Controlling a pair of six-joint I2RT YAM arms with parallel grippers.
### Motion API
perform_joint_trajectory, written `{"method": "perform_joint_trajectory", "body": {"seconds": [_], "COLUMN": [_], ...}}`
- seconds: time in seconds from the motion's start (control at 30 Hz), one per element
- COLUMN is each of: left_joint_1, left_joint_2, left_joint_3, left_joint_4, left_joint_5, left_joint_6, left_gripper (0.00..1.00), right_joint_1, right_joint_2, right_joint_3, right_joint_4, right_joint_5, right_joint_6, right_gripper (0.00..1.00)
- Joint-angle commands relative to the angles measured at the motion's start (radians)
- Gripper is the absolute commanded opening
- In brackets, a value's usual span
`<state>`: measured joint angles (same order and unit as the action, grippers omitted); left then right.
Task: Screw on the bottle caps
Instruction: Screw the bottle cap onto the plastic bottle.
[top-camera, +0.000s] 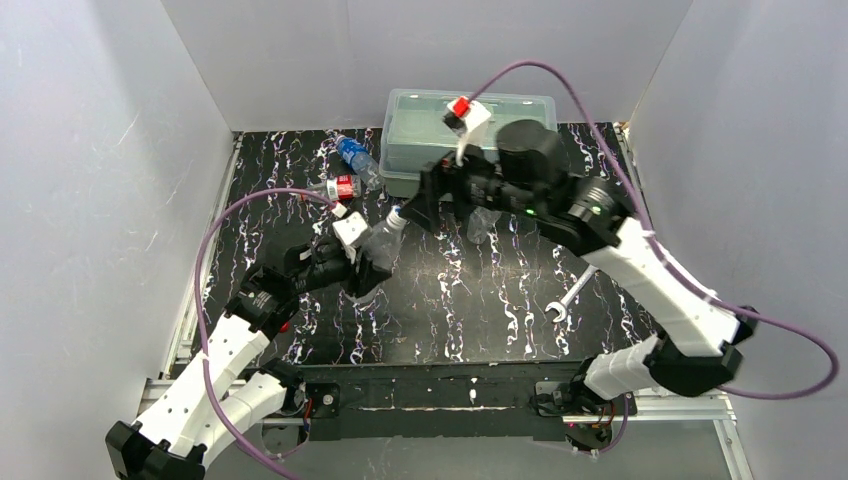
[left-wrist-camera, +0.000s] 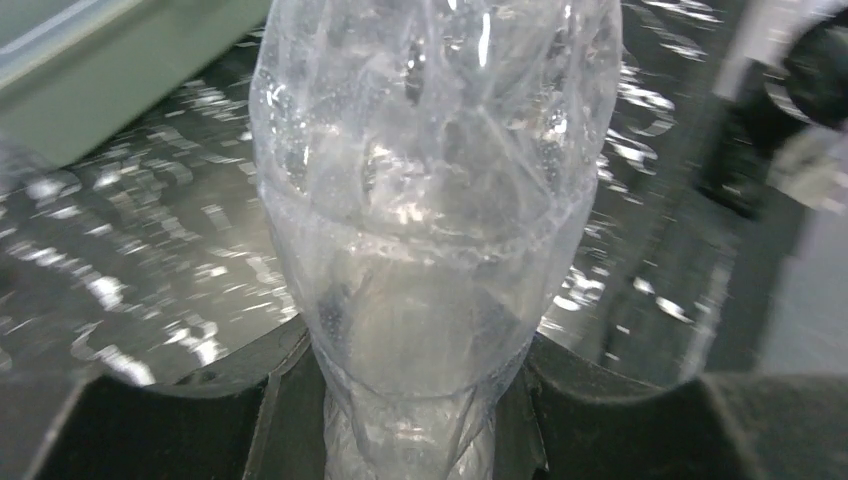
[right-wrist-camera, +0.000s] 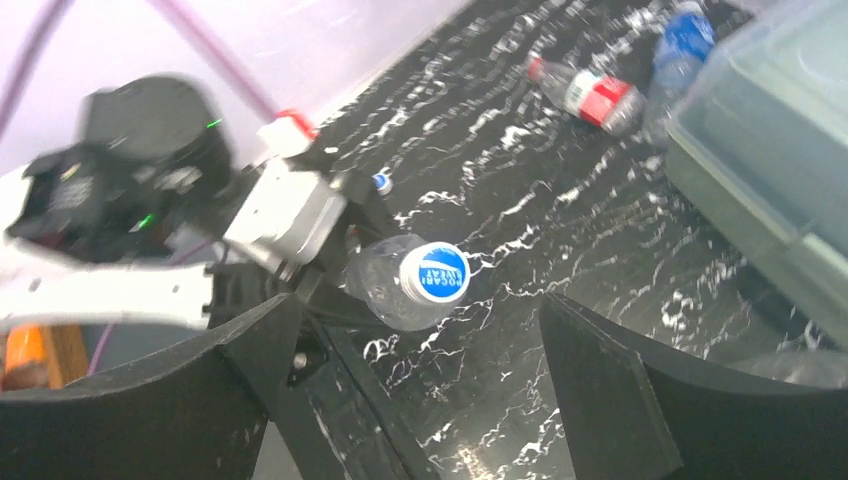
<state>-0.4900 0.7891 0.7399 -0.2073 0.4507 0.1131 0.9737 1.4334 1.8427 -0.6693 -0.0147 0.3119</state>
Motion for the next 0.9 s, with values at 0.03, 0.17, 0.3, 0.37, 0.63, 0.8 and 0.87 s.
{"method": "perform_joint_trajectory", "body": {"seconds": [0.03,0.17,0.3,0.37,0.63,0.8,0.87], "left_joint_1": [0.006,0.005,0.005,0.005,0.004,0.005,0.005], "left_joint_2": [0.006,0.042,0.053,0.052,0.046,0.041,0.039], "left_joint_3": [0.051,0.060,0.070,0.073,0.072,0.073,0.073], "left_joint_4": [0.002,0.035,0.037,0.037,0.038,0.037,0.037], "left_joint_5": [0.521,0.670,0.734,0.752,0.784,0.774,0.775], "left_joint_6": [-0.068,-0.143,-0.162,-0.164,-0.173,-0.172,-0.169], "left_gripper": [0.00,0.00,0.00,0.00,0.00,0.00,0.00], "right_joint_1": [-0.007,-0.008,-0.007,-0.007,-0.007,-0.007,-0.007], "right_joint_2": [-0.152,-0.206,-0.217,-0.209,-0.186,-0.162,-0.151], "right_joint_3": [-0.103,-0.164,-0.205,-0.206,-0.190,-0.184,-0.181], "right_joint_4": [0.022,0.048,0.088,0.096,0.106,0.117,0.125], "right_joint_5": [-0.356,-0.462,-0.500,-0.504,-0.479,-0.508,-0.525], "right_joint_6": [-0.244,-0.258,-0.253,-0.253,-0.267,-0.254,-0.245], "right_gripper": [0.98,0.96,0.92,0.90,0.85,0.75,0.69]}}
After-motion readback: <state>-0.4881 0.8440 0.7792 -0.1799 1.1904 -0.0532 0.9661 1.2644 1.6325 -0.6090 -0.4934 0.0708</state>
